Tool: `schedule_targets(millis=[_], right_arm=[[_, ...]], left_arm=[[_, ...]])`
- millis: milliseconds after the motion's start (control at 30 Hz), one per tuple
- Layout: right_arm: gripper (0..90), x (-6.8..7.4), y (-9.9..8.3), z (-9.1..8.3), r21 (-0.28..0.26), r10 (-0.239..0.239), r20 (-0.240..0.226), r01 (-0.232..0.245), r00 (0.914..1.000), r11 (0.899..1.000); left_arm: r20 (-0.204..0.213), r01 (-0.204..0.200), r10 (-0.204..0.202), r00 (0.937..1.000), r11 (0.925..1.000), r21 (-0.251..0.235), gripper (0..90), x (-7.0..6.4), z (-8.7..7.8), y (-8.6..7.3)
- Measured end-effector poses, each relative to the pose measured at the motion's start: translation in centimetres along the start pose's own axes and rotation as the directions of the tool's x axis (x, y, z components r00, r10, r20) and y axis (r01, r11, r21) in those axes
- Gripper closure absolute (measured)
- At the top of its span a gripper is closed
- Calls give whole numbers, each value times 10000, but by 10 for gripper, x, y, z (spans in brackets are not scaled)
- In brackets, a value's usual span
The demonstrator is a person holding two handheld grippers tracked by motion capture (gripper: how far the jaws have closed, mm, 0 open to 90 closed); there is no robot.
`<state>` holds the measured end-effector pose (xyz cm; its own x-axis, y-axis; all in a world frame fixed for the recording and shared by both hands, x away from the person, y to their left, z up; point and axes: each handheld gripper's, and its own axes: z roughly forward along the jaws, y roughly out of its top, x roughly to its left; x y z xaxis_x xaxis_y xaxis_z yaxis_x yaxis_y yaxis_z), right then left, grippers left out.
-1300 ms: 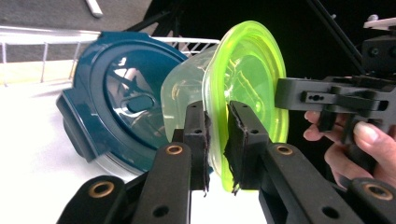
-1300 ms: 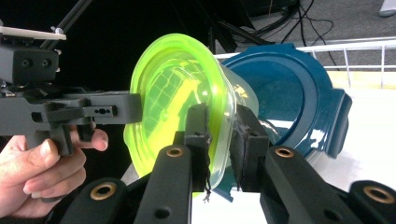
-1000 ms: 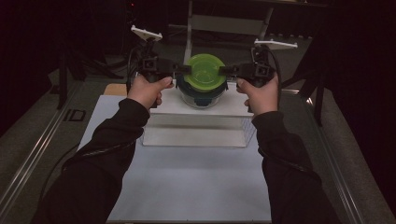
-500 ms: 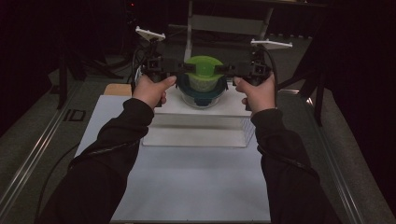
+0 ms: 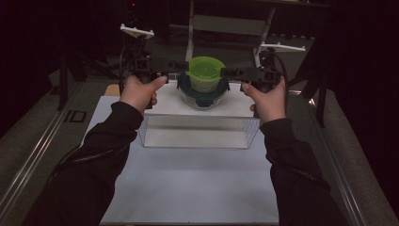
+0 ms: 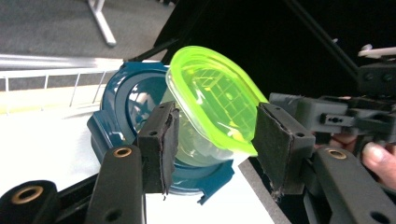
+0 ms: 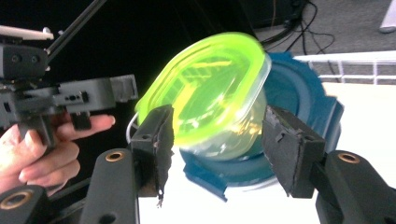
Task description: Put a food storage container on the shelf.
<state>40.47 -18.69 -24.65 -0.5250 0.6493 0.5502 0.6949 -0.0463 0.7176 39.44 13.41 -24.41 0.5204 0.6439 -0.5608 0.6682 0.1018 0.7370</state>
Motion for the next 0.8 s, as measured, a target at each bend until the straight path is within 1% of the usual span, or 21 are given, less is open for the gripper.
schedule_targets(millis=[33, 67, 167, 233, 267, 300, 367, 400, 467, 500, 533, 567, 600, 633, 667, 733, 767, 800], right_arm=[[435, 1, -3, -1, 3, -8, -33, 8, 10000, 10000], [443, 1, -7, -2, -38, 10, -86, -10, 10000, 10000], [473, 4, -17, -5, -157, -120, -210, 117, 9997, 9998], [499, 5, -22, -5, -73, -153, -352, 151, 9993, 9999], [511, 6, -25, -4, -83, -175, -360, 172, 9992, 9998], [529, 7, -28, -3, -44, -205, -406, 203, 9990, 9998], [545, 10, -32, 1, 54, -268, -445, 271, 9987, 9996], [568, 11, -34, 4, 132, -247, -530, 254, 9983, 9996], [609, 13, -38, 10, 243, -223, -596, 238, 9980, 9994], [641, 14, -40, 13, 326, -264, -596, 284, 9979, 9991], [675, 15, -41, 16, 425, -274, -609, 300, 9978, 9986], [675, 15, -41, 16, 425, -274, -609, 300, 9978, 9986], [675, 16, -43, 20, 526, -300, -580, 331, 9979, 9981], [835, 17, -44, 27, 836, -422, -505, 463, 9978, 9954], [870, 17, -44, 31, 955, -492, -455, 534, 9978, 9940], [893, 18, -44, 36, 1062, -479, -376, 517, 9981, 9930], [893, 18, -43, 38, 1070, -522, -326, 554, 9981, 9927], [893, 18, -42, 40, 1070, -512, -307, 542, 9982, 9928]], left_arm=[[42, -36, 36, 10000, 9999, -151, 467, -1, -3, -2], [74, -99, 100, 9999, 9998, -161, 467, -1, -5, -4], [-33, -440, 439, 9990, 9986, -297, 460, -3, -12, -13], [153, -646, 650, 9978, 9977, -227, 431, -3, -15, -20], [454, -843, 855, 9953, 9960, -279, 396, -3, -17, -24], [724, -944, 974, 9926, 9946, -437, 351, -3, -20, -27], [912, -1054, 1108, 9896, 9925, -620, 343, -4, -23, -33], [1083, -1119, 1192, 9870, 9912, -708, 322, -4, -24, -36], [1254, -1301, 1385, 9824, 9888, -731, 281, -4, -24, -43], [1215, -1407, 1496, 9813, 9869, -788, 263, -4, -23, -47], [1051, -1569, 1653, 9806, 9840, -840, 225, -4, -23, -52], [1051, -1569, 1653, 9806, 9840, -840, 177, -4, -23, -52], [1051, -1569, 1653, 9806, 9840, -840, 177, -4, -23, -52], [760, -1884, 1937, 9781, 9795, -720, 123, -2, -19, -67], [710, -1916, 1962, 9780, 9792, -671, 106, -1, -18, -71], [425, -2000, 2029, 9783, 9777, -642, 43, 0, -17, -79], [350, -2082, 2107, 9769, 9759, -651, 17, 1, -17, -82], [246, -2139, 2162, 9760, 9740, -747, 15, 1, -17, -86]])
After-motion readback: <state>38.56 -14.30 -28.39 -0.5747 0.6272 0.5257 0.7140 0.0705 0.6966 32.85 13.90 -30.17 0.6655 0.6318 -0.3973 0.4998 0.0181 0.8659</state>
